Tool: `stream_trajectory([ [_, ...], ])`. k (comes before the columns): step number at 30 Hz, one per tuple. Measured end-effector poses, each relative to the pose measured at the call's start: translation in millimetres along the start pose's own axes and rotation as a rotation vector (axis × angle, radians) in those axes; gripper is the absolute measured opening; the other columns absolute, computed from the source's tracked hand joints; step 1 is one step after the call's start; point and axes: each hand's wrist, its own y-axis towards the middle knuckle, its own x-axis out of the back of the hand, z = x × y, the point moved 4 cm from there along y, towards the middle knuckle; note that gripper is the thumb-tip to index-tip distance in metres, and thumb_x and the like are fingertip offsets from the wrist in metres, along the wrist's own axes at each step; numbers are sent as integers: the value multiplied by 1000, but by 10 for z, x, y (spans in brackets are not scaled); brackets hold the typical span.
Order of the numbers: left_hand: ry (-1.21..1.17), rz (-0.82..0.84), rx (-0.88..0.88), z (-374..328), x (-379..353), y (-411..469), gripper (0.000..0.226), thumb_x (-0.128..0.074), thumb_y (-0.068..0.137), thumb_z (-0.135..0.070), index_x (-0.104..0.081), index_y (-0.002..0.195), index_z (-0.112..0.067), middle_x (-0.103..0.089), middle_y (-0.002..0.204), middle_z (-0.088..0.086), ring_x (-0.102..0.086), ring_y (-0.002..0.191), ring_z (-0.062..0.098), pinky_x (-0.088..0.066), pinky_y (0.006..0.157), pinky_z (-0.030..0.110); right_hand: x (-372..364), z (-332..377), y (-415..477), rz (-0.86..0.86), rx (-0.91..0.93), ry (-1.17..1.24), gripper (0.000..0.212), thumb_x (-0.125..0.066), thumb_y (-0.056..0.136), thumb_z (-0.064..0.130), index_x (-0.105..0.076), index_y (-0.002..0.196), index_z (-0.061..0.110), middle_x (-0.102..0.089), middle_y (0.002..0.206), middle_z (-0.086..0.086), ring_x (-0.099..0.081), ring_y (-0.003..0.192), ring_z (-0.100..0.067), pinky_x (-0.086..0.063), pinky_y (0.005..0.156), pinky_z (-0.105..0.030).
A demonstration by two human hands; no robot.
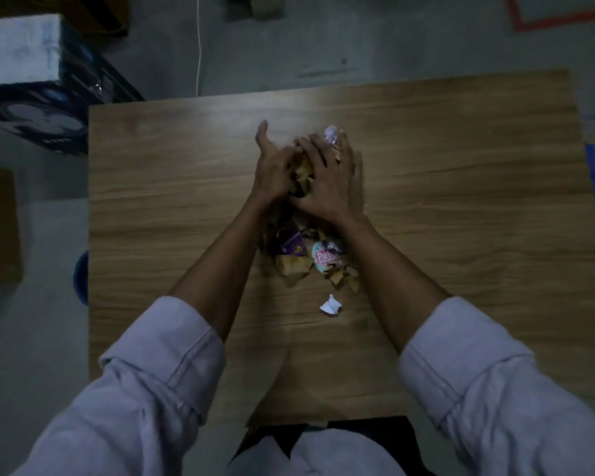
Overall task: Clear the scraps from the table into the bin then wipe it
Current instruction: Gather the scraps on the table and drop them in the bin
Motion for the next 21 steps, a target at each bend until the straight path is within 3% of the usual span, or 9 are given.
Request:
stream_trajectory([
  [2,-175,-164,138,144,142,99,71,-64,83,-29,-31,146,-26,-70,107,17,-68,88,30,-56,90,58,-26,7,-17,-37,16,43,102,-56,68,74,-40,155,24,-42,158,-3,-23,151,-38,-19,121,-59],
  [3,-261,-247,181,153,190,70,62,-61,80,-24,-38,138,-25,-74,96,13,-70,84,30,-57,88,58,-33,12,-27,-37,18,19,96,-56,71,72,-43,152,22,-45,154,-4,-27,148,-36,-22,121,-56],
  [6,-352,-448,104,-220,253,-312,34,-48,88,-11,-55,121,-16,-79,92,4,-75,92,25,-58,82,37,29,64,-74,-136,58,-105,64,-57,79,60,-56,130,22,-54,133,-7,-44,131,-35,-36,106,-51],
  [8,-283,-509,25,-287,241,-589,29,-49,92,-7,-64,117,-8,-78,100,-9,-72,98,11,-56,88,34,41,103,-118,-170,112,-187,52,-58,80,55,-59,122,23,-59,122,-6,-50,118,-35,-40,90,-48],
  [12,-87,-533,-66,12,163,-1136,44,-58,86,-15,-63,128,-8,-68,127,6,-62,121,24,-49,102,54,30,127,-155,-164,172,-231,44,-59,81,48,-63,117,23,-63,111,-1,-55,106,-34,-40,74,-44],
  [15,190,-431,-121,188,-21,-1461,78,-65,75,-30,-46,149,-12,-46,154,11,-40,143,40,-33,116,60,77,138,-105,-140,198,-176,37,-56,82,37,-66,112,18,-66,103,-5,-59,97,-37,-49,67,-43],
  [19,564,-256,-154,259,-348,-1702,113,-70,73,-67,-22,162,-17,-9,170,13,-3,158,33,-5,125,53,318,60,-64,-119,249,-56,37,-63,82,41,-69,109,16,-68,97,-6,-61,89,-35,-49,57,-36],
  [21,631,-244,-162,301,-408,-1674,115,-72,73,-68,-20,162,-18,-5,169,16,1,158,34,-1,126,53,508,-58,-175,-178,225,42,36,-66,82,41,-68,106,14,-68,97,-6,-60,87,-33,-47,59,-35],
])
